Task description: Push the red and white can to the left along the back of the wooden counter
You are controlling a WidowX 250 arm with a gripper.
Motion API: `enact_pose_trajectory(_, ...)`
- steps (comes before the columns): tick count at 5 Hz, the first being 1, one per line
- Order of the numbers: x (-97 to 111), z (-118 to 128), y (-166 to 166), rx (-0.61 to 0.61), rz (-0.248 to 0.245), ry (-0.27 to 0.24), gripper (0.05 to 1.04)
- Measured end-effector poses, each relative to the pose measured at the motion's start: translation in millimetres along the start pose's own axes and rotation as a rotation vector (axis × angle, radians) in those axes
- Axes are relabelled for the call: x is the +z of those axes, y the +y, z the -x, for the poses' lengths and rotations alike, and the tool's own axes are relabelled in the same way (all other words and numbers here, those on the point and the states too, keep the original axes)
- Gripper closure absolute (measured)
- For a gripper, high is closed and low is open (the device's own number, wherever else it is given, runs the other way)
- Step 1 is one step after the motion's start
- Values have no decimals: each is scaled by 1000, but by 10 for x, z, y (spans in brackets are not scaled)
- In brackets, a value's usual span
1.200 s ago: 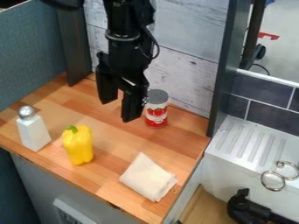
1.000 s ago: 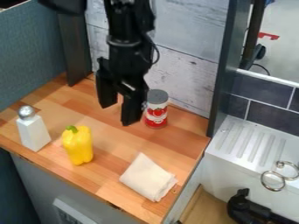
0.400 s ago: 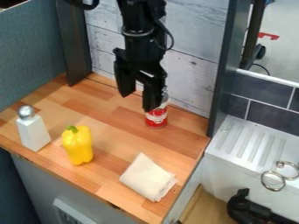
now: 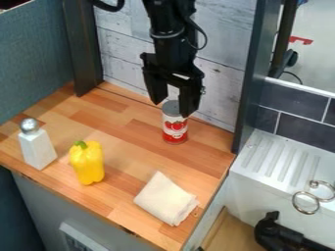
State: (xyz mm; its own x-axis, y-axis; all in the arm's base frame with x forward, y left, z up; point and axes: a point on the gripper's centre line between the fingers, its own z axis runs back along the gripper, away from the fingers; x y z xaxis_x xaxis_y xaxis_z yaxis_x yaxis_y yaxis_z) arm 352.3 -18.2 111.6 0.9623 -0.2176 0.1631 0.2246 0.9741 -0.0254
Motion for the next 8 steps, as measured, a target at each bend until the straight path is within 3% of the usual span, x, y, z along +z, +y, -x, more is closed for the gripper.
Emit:
enact_pose_trajectory(2,-187,-143,-40,79,49,-23,81)
enact_pose_trajectory(3,-205,-282,-45,125,77,-109,81)
enact_pose_trajectory(4,-315,-315,29,180,91,-124,81)
enact_pose_trajectory(6,-460,-366,41,246,100,-96,81)
enact_pose_trajectory(8,-431,-411,-44,263,121,-76,81)
